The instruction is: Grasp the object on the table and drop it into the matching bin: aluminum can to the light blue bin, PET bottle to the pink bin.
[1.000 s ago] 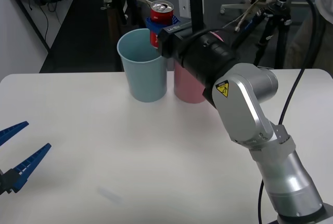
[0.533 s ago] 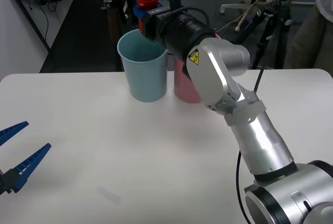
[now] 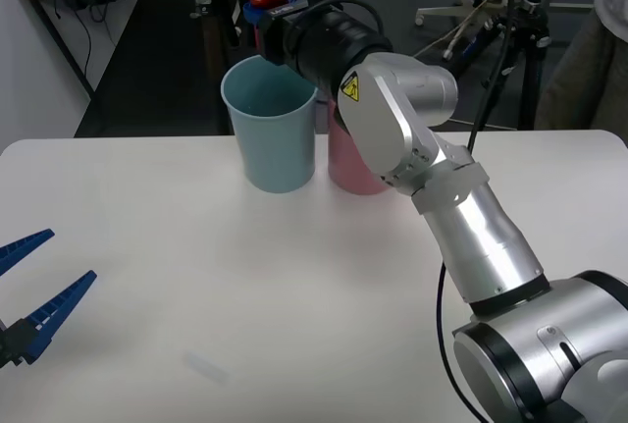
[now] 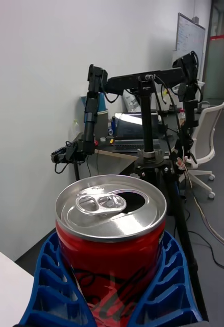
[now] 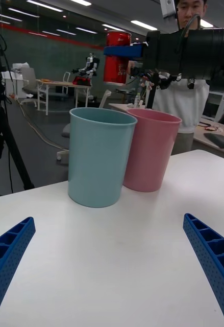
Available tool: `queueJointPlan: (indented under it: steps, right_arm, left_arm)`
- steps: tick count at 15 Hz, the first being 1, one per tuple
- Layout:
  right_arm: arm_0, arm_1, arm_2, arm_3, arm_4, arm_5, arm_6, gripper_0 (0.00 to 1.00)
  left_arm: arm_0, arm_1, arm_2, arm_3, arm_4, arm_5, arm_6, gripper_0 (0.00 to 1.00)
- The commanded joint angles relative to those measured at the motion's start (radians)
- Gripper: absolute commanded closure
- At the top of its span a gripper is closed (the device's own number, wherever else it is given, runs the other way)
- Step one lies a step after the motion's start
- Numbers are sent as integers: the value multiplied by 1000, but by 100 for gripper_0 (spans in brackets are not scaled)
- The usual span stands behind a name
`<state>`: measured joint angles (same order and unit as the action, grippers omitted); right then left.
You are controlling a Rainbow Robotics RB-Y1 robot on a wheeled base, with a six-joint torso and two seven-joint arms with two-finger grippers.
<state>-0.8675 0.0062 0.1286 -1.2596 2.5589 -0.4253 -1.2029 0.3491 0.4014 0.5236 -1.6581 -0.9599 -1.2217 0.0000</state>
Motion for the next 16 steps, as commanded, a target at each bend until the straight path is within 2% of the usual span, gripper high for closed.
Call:
queueJointPlan:
  steps: [1,2,3,4,16]
  right_arm:
    - [1,0,-4,-1,-3,0,11,100]
    - [1,0,-6,-1,-6,2,11,99]
    - [1,0,-9,0,-20,0,11,10]
    - [4,0,-9,0,-22,2,11,0]
    - [5,0,-11,-1,-46,13,28,0]
  left_arm:
    - [0,0,0,0,0,0,0,0]
    - [0,0,0,0,0,0,0,0]
    - [0,0,0,0,0,0,0,0]
    - [0,0,0,0,0,0,0,0]
    - [0,0,0,0,0,0,0,0]
